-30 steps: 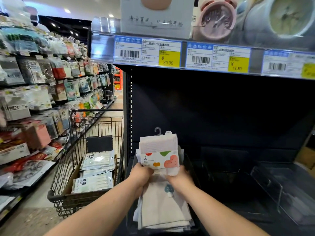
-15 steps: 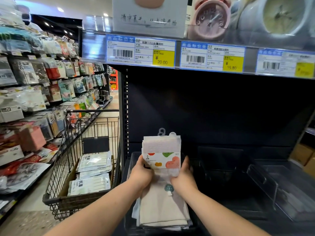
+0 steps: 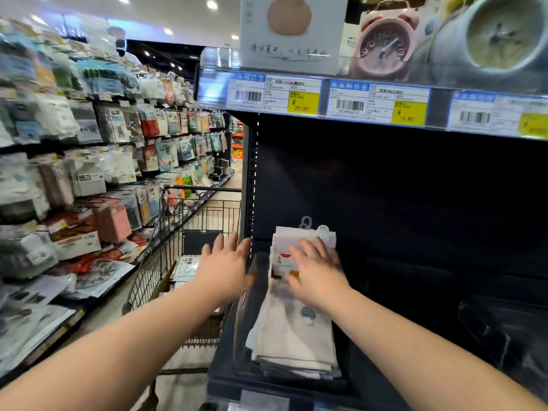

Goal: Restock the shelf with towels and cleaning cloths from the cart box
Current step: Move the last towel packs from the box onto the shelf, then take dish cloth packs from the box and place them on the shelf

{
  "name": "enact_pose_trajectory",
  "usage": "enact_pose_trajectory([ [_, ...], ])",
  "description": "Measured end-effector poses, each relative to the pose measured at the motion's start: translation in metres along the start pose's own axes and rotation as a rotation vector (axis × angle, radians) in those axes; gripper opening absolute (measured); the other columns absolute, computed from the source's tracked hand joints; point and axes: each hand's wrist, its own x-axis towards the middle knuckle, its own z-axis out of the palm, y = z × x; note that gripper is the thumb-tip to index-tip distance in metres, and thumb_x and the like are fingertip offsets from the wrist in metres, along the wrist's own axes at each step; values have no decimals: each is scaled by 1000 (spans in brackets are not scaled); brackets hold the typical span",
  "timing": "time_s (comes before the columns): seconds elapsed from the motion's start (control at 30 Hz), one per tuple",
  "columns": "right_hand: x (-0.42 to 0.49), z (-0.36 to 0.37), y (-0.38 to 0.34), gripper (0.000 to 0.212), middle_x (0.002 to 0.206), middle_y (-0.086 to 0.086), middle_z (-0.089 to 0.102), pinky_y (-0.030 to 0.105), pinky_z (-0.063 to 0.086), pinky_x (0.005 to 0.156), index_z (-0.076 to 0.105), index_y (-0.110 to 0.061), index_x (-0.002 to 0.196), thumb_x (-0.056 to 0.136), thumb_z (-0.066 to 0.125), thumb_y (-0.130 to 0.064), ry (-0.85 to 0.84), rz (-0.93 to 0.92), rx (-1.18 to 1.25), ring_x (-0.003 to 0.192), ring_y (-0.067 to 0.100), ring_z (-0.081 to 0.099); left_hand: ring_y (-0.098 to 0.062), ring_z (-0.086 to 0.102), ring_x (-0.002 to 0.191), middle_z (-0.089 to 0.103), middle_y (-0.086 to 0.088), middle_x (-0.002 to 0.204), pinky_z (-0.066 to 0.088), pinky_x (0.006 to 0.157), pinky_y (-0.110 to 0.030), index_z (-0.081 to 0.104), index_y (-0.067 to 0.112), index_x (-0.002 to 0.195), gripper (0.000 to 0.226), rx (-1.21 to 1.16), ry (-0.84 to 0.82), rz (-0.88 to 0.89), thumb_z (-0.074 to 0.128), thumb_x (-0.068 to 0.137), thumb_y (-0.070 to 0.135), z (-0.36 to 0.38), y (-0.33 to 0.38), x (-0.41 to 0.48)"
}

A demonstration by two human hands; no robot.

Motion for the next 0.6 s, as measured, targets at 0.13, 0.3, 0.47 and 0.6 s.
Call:
enact_pose_trajectory([
  [0.13, 5, 0, -30, 59, 155, 0, 17, 48, 6, 118, 22, -24, 147, 94, 42, -39, -10, -98, 27, 147, 26, 4, -34, 6, 147, 7, -8, 160, 15, 116, -52, 8, 20, 152, 81, 132, -51, -118, 42, 89, 59, -2, -37, -28],
  [0.3, 4, 9, -81, 59, 155, -1, 21, 50, 7, 117, 23, -24, 147, 94, 45, -38, -26, -216, 66, 147, 28, 8, -34, 7, 146, 13, -8, 159, 13, 116, -54, 11, 21, 150, 82, 162, -86, -248, 45, 87, 60, 2, -86, -62],
  [0.47, 12, 24, -136, 59, 155, 1, 23, 53, 8, 117, 25, -23, 146, 93, 47, -40, -68, -292, 48, 146, 28, 11, -35, 7, 146, 14, -9, 159, 12, 115, -54, 12, 20, 150, 82, 152, -109, -344, 45, 88, 60, 8, -141, -90],
  [0.6, 25, 42, -189, 54, 146, 1, 35, 52, 17, 115, 32, -23, 141, 92, 47, -41, -77, -333, 3, 140, 28, 23, -35, 6, 147, 13, -8, 159, 12, 115, -53, 11, 18, 150, 82, 144, -141, -379, 44, 88, 60, 17, -197, -106],
])
